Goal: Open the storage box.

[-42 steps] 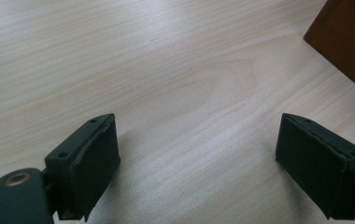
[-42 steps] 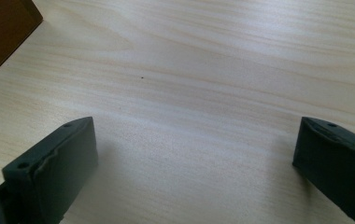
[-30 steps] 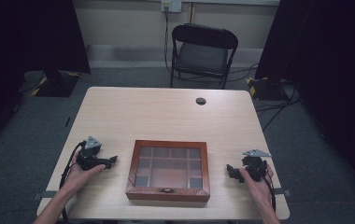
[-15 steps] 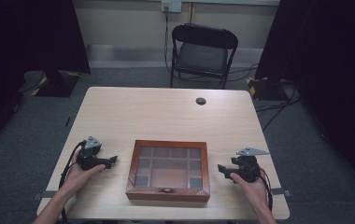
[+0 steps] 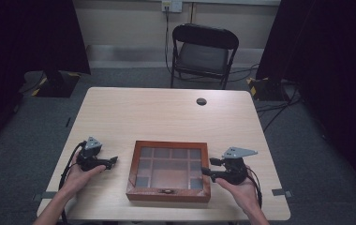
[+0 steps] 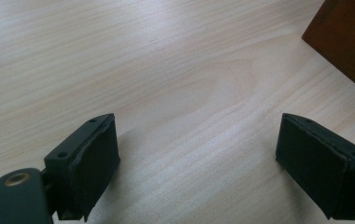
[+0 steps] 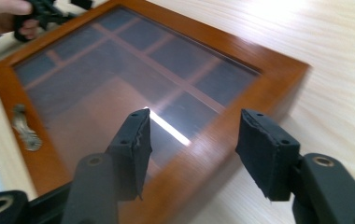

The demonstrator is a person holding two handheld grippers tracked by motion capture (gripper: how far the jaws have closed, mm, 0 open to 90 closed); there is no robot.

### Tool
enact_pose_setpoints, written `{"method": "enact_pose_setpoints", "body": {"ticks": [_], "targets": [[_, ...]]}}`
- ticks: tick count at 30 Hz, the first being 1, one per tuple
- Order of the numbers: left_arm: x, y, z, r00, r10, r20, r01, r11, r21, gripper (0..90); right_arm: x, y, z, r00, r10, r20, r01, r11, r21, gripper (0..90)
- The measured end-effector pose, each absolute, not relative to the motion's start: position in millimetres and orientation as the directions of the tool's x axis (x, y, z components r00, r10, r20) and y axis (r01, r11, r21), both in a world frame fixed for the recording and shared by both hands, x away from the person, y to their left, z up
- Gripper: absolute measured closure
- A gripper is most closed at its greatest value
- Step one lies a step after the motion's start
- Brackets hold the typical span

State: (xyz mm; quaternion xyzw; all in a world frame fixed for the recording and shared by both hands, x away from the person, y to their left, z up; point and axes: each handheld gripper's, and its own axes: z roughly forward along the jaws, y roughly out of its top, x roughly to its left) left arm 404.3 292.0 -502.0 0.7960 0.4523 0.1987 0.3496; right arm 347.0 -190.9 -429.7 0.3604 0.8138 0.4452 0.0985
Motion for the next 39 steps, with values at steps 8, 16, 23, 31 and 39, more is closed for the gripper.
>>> {"method": "enact_pose_setpoints", "body": {"ticks": [8, 16, 23, 31, 39], "targets": [[404, 292, -502, 0.512, 0.859, 0.000, 0.581, -0.346, 0.736, 12.4, 354, -162, -417, -0.796, 0.572, 0.197, 0.475, 0.389, 0.789, 54.0], [404, 292, -502, 0.512, 0.859, 0.000, 0.581, -0.346, 0.736, 12.3, 349, -127, -418, -0.850, 0.483, 0.211, 0.445, 0.443, 0.778, 55.8], [404, 292, -502, 0.512, 0.859, 0.000, 0.581, -0.346, 0.736, 12.4, 336, -105, -431, -0.891, 0.397, 0.218, 0.412, 0.509, 0.756, 65.7], [404, 292, -502, 0.512, 0.859, 0.000, 0.581, -0.346, 0.737, 12.4, 330, -98, -436, -0.907, 0.360, 0.219, 0.392, 0.529, 0.752, 75.2], [402, 291, -502, 0.500, 0.866, -0.008, 0.586, -0.331, 0.740, 14.6, 323, -97, -435, -0.921, 0.321, 0.221, 0.369, 0.532, 0.762, 78.9]]}}
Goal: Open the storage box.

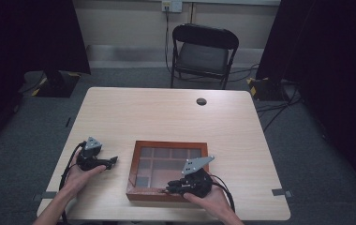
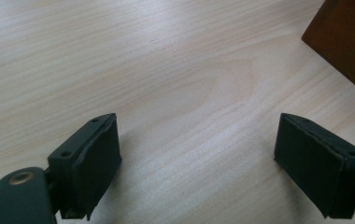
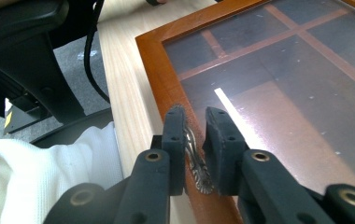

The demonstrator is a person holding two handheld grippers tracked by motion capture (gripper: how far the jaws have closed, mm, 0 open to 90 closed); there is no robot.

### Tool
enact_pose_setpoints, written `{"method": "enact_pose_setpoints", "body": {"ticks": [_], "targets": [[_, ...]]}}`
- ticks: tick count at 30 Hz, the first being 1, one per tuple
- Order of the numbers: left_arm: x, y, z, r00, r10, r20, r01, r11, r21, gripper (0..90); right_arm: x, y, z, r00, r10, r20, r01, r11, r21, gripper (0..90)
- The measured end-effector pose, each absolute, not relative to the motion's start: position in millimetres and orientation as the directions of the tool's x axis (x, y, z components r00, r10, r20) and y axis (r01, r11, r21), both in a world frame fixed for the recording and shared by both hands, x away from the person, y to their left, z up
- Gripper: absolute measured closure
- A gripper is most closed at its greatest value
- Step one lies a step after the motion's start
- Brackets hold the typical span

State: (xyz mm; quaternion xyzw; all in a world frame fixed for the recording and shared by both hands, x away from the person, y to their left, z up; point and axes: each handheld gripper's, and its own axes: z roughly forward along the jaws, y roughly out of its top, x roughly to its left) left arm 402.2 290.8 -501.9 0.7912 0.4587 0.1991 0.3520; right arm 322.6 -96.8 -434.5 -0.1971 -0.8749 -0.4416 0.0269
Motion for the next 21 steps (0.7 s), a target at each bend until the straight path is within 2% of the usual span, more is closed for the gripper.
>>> {"method": "enact_pose_setpoints", "body": {"ticks": [5, 8, 18, 21], "targets": [[401.7, 290.2, -501.4, 0.502, 0.865, -0.001, 0.585, -0.339, 0.737, 15.1, 322.5, -94.0, -436.7, -0.929, 0.306, 0.208, 0.352, 0.555, 0.753, 81.7], [401.3, 288.5, -501.2, 0.505, 0.863, -0.002, 0.584, -0.340, 0.737, 15.1, 320.4, -93.3, -439.0, -0.937, 0.297, 0.184, 0.329, 0.573, 0.750, 80.1], [398.4, 283.7, -498.4, 0.541, 0.841, -0.022, 0.586, -0.358, 0.727, 16.4, 320.4, -94.5, -440.0, -0.936, 0.295, 0.192, 0.332, 0.560, 0.759, 81.7], [397.0, 281.7, -495.8, 0.546, 0.837, -0.023, 0.572, -0.353, 0.740, 17.1, 324.3, -94.8, -439.5, -0.933, 0.284, 0.224, 0.350, 0.562, 0.749, 82.0]]}}
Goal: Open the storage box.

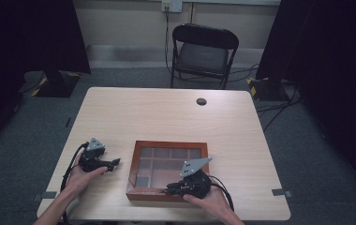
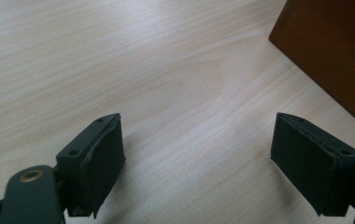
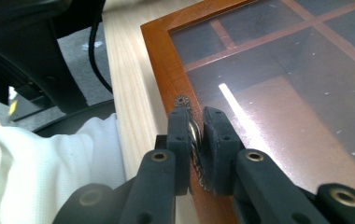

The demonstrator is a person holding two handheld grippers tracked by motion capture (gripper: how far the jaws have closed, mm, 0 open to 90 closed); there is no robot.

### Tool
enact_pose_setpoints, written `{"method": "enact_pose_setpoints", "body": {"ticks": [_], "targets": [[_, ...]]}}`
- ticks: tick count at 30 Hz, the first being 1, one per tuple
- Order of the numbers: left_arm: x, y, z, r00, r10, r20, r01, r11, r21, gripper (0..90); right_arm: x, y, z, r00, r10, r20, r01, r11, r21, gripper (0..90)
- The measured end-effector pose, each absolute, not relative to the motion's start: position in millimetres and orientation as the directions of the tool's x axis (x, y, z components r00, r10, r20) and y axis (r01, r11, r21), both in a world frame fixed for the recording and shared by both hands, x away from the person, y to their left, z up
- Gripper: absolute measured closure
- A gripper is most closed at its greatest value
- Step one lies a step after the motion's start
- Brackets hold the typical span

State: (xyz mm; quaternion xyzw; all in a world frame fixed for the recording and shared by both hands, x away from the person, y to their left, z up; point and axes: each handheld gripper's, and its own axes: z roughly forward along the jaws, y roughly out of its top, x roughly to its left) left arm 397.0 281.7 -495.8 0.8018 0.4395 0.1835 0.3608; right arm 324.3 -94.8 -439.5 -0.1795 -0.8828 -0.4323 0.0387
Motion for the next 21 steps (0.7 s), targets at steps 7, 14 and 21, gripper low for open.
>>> {"method": "enact_pose_setpoints", "body": {"ticks": [7, 14, 21], "targets": [[392, 279, -487, 0.566, 0.824, -0.027, 0.532, -0.340, 0.775, 18.1, 325, -94, -437, -0.939, 0.275, 0.208, 0.335, 0.581, 0.742, 82.3], [387, 269, -480, 0.599, 0.799, -0.042, 0.517, -0.346, 0.783, 18.0, 326, -96, -428, -0.935, 0.277, 0.222, 0.343, 0.552, 0.760, 82.4], [383, 262, -474, 0.634, 0.771, -0.066, 0.499, -0.343, 0.796, 18.1, 328, -97, -417, -0.938, 0.270, 0.217, 0.335, 0.548, 0.766, 82.8]]}}
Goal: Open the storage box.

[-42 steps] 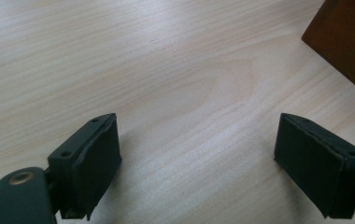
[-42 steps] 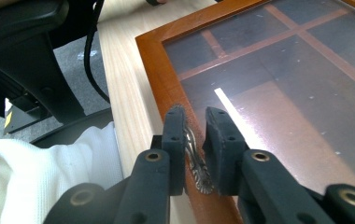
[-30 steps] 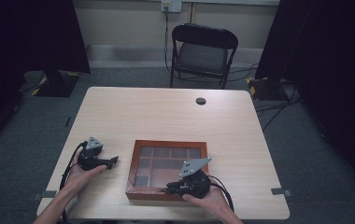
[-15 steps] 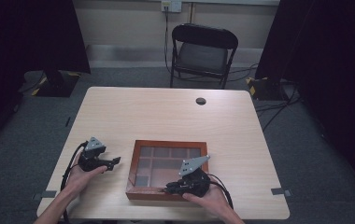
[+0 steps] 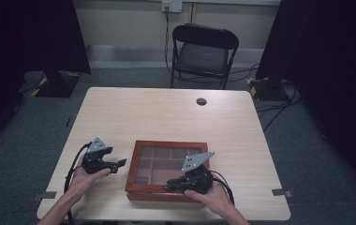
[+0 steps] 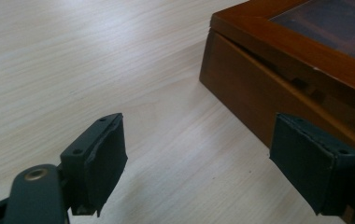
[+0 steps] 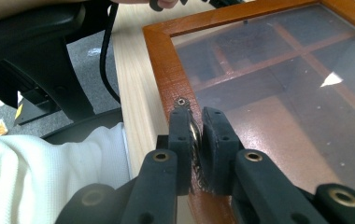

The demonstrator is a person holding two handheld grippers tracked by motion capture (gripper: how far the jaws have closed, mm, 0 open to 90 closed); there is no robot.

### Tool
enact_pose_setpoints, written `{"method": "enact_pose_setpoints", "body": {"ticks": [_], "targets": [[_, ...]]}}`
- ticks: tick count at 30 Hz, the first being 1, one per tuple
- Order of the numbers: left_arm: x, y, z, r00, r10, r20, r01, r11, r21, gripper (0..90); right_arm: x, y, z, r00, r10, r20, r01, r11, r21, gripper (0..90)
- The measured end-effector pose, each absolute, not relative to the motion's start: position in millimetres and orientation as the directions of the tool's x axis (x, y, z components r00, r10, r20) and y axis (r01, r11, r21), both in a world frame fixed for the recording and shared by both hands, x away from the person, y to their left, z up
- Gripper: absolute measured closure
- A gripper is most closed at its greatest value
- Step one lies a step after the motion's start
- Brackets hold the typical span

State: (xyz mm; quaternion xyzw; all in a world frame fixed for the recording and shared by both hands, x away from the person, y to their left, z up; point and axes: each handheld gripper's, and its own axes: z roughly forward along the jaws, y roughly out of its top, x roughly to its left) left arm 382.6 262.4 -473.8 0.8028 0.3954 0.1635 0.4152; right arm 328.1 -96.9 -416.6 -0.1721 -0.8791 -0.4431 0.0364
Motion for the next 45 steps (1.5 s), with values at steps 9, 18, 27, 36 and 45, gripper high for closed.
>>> {"method": "enact_pose_setpoints", "body": {"ticks": [9, 18, 27, 36, 45], "targets": [[379, 257, -470, 0.668, 0.737, -0.103, 0.492, -0.334, 0.804, 19.6, 330, -96, -408, -0.937, 0.275, 0.214, 0.337, 0.554, 0.761, 82.8], [376, 246, -468, 0.707, 0.702, -0.091, 0.461, -0.359, 0.812, 21.4, 330, -97, -401, -0.935, 0.288, 0.208, 0.337, 0.536, 0.774, 82.8], [375, 247, -467, 0.716, 0.689, -0.111, 0.450, -0.335, 0.828, 20.1, 333, -98, -392, -0.938, 0.285, 0.200, 0.328, 0.532, 0.781, 82.9], [374, 242, -466, 0.734, 0.672, -0.101, 0.427, -0.341, 0.837, 21.6, 333, -100, -391, -0.934, 0.289, 0.211, 0.337, 0.512, 0.790, 82.5], [374, 241, -464, 0.728, 0.679, -0.096, 0.426, -0.338, 0.839, 21.7, 333, -117, -387, -0.910, 0.362, 0.204, 0.365, 0.462, 0.808, 53.9]]}}
